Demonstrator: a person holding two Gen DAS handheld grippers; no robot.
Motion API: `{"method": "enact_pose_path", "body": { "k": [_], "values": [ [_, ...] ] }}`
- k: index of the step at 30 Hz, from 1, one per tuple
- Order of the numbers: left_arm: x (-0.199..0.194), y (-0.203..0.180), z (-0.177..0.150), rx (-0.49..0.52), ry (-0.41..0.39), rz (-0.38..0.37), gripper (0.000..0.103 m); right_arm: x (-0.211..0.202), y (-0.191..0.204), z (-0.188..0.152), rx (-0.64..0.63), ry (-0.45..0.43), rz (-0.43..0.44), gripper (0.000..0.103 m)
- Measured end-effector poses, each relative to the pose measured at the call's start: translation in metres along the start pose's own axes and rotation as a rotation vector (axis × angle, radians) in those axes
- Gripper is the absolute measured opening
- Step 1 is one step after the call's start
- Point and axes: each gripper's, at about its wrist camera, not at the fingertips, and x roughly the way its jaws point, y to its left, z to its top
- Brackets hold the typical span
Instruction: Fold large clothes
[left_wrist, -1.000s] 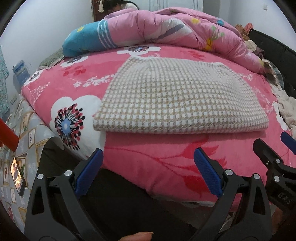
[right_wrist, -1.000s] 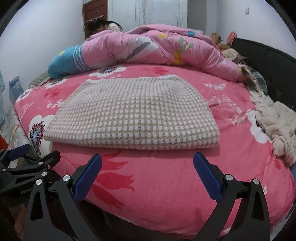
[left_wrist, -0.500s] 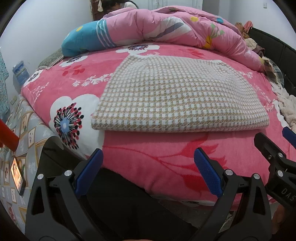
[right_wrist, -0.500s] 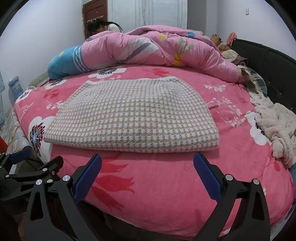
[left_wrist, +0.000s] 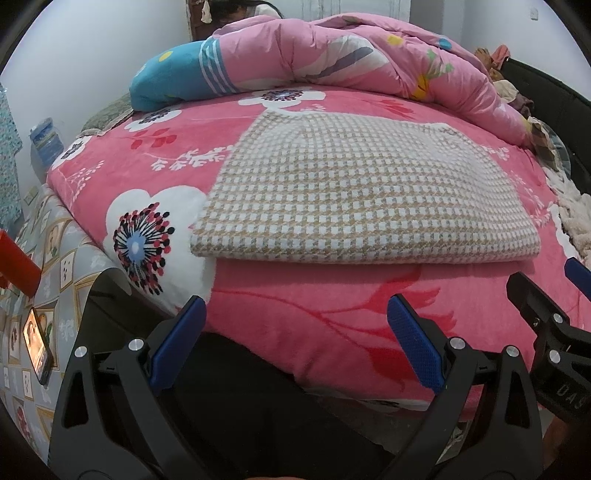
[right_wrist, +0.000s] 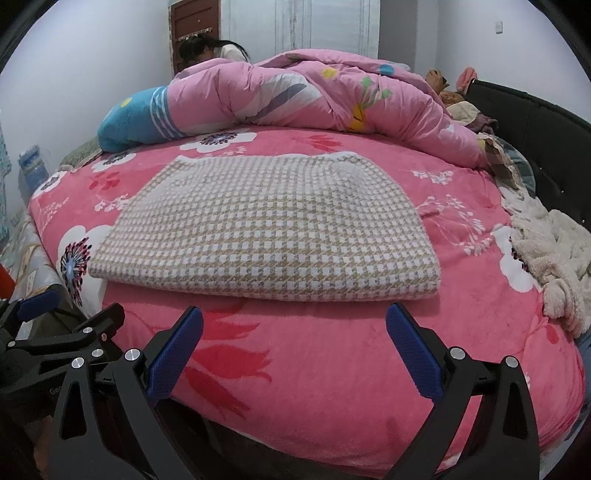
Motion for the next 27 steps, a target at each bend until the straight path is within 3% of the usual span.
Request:
{"method": "enact_pose_path", "body": {
  "k": [27],
  "values": [
    [0.0053, 0.0033, -0.0009, -0.015, 0.012, -0.004, 0.095, 0.0015, 0.0048, -0.0008, -0.016, 0.004, 0.005, 0.096]
  ]
}}
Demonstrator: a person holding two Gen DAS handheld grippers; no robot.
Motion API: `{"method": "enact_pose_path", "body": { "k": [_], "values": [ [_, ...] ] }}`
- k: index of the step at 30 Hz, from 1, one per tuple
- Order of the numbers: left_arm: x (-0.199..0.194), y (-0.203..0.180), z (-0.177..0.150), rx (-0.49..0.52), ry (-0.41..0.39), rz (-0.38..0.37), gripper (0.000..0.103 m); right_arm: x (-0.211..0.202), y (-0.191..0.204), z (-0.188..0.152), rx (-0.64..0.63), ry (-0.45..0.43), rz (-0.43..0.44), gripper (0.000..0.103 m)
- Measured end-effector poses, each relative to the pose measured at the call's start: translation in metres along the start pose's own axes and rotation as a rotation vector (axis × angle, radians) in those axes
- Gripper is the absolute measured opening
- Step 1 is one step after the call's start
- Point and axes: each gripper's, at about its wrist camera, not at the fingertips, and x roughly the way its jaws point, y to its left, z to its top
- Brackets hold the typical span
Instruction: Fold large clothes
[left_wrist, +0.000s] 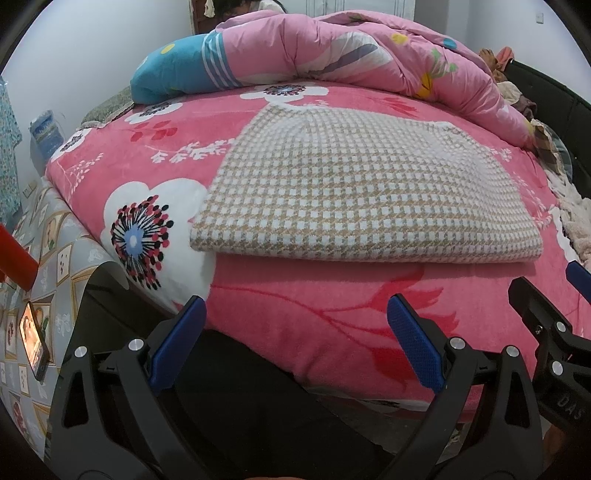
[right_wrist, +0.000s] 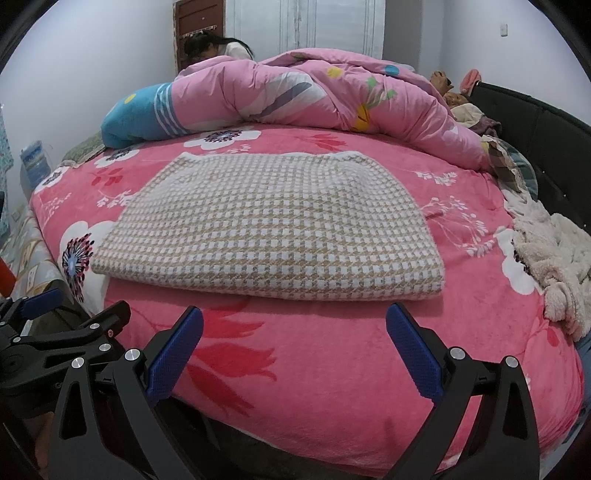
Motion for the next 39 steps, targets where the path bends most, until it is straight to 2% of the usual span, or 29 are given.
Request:
{"method": "enact_pose_path", "body": {
  "k": [39],
  "values": [
    [0.0025, 0.0022, -0.0019, -0.004, -0.001, 0.003, 0.095, -0.0029, 0.0002, 0.0012, -0.002, -0.004, 0.004, 0.096]
  ]
}}
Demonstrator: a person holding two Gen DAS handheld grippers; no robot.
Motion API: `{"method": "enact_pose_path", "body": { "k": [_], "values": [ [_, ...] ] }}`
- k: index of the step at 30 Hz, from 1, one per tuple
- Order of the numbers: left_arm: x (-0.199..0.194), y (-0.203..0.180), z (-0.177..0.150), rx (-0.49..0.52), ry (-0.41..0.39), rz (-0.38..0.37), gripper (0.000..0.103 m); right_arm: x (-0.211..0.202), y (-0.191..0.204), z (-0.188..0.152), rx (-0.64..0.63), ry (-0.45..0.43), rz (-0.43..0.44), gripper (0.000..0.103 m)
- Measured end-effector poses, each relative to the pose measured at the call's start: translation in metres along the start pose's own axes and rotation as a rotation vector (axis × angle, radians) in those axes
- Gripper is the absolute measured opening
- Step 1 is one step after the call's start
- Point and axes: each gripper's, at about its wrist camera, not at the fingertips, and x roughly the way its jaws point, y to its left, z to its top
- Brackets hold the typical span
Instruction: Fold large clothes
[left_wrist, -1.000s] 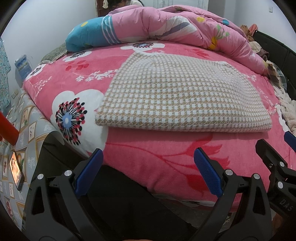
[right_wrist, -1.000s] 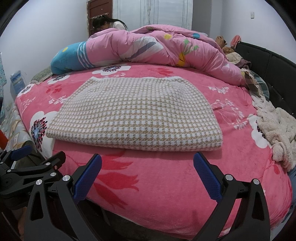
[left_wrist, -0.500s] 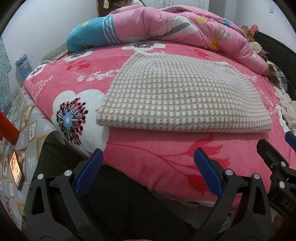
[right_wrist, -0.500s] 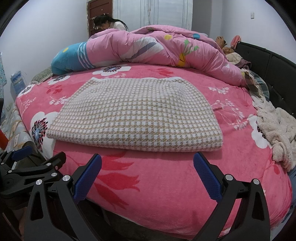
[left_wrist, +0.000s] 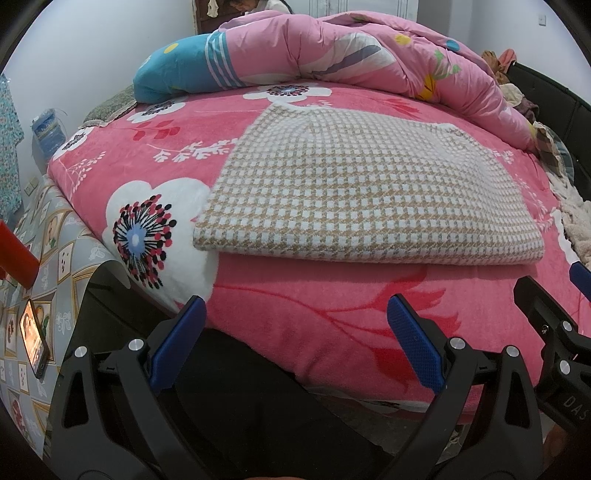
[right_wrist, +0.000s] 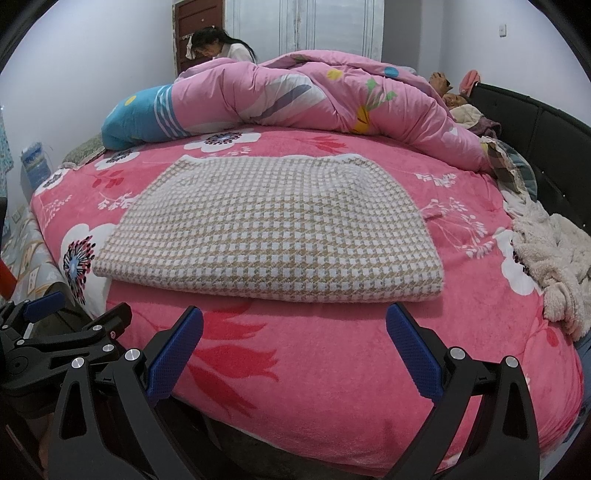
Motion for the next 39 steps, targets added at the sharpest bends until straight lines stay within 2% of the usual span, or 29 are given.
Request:
{"method": "enact_pose_path", "body": {
  "k": [39],
  "values": [
    [-0.0007, 0.0035, 0.0019, -0.001, -0.004, 0.001, 0.095, -0.0003, 0.0017, 0.0012, -0.004, -0.002, -0.001, 0.096]
  ]
}}
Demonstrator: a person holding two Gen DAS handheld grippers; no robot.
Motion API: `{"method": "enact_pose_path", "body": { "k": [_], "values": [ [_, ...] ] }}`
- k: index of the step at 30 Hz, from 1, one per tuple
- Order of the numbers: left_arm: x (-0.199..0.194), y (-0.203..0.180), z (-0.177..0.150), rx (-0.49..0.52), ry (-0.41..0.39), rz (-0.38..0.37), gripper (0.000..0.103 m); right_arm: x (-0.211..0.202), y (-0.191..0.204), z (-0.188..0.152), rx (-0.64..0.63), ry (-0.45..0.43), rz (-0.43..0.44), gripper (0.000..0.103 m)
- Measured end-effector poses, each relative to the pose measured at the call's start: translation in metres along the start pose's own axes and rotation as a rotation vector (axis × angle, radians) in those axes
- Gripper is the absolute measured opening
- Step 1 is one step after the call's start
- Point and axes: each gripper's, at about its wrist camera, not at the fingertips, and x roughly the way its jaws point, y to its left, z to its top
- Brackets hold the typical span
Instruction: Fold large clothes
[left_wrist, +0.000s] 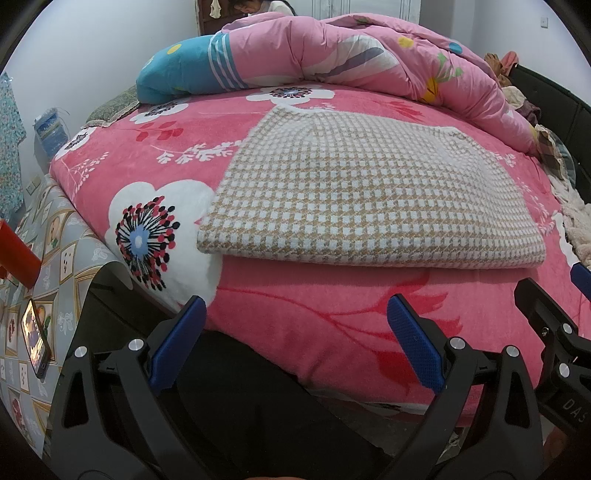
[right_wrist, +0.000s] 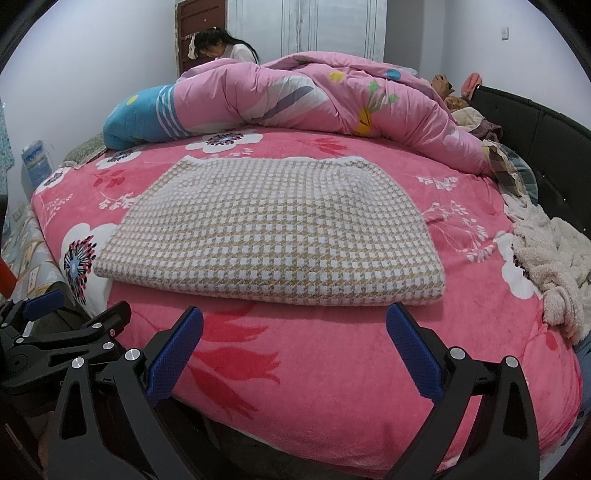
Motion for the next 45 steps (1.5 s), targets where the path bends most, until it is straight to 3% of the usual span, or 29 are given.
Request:
{"method": "enact_pose_path", "body": {
  "k": [45],
  "values": [
    [0.0007, 0.0019, 0.0010, -0.006, 0.004, 0.001, 0.095, -0.0008, 0.0022, 0.0020, -0.004, -0.001, 0.003, 0.096]
  ]
}}
